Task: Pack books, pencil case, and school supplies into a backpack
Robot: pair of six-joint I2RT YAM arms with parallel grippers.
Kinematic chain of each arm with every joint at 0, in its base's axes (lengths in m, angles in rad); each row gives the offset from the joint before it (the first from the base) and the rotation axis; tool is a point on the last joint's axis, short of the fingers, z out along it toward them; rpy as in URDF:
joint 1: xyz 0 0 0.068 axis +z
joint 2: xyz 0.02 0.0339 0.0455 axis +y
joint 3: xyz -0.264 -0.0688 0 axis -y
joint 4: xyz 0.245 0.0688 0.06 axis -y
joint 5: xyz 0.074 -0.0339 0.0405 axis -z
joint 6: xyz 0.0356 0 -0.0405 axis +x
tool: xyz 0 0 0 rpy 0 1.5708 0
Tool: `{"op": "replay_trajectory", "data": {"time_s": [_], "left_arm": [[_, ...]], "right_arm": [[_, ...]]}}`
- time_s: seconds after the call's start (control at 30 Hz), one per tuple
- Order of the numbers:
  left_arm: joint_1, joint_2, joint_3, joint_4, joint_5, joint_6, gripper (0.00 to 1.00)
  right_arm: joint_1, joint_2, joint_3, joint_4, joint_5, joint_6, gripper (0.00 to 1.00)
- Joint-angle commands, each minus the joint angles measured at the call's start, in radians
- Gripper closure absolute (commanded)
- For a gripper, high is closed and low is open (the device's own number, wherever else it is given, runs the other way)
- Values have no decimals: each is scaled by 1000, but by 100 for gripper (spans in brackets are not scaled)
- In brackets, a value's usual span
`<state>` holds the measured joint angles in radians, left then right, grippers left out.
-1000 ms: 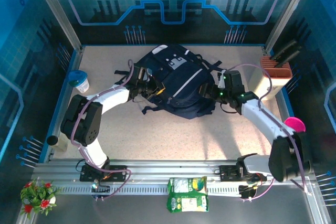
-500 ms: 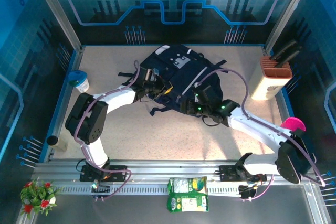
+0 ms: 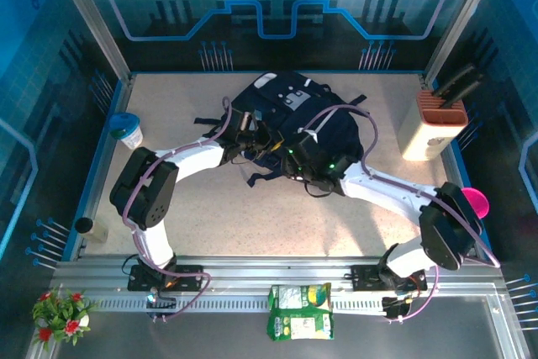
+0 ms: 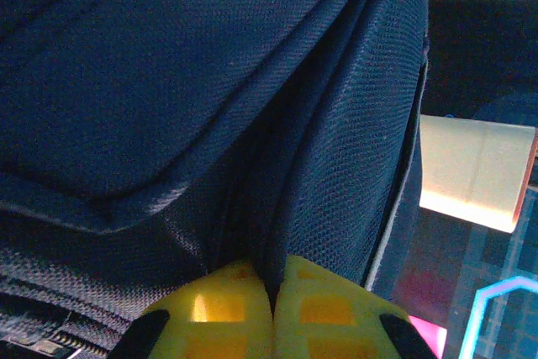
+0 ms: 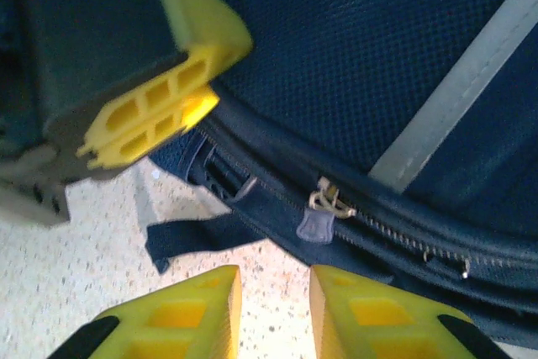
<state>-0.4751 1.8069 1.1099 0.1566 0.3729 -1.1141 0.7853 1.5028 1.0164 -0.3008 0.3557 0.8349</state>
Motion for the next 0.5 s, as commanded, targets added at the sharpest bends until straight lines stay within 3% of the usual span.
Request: {"op": "replay_trajectory", "data": {"time_s": [0.0,0.13,0.33,0.47], "left_arm": [[-23,-2,43,58,53,-1,100],[-23,-6,45,52,58,0,100],[-23,-1,54,47,64,2,100],[-23,5,59,43,66,7,100]], "right_arm": [[10,51,65,-50,106,51,75],[11,98,112,-118,165,93,77],[10,125,122,-130,158,113,69],[17,132,138,-161,162,123,70]]}}
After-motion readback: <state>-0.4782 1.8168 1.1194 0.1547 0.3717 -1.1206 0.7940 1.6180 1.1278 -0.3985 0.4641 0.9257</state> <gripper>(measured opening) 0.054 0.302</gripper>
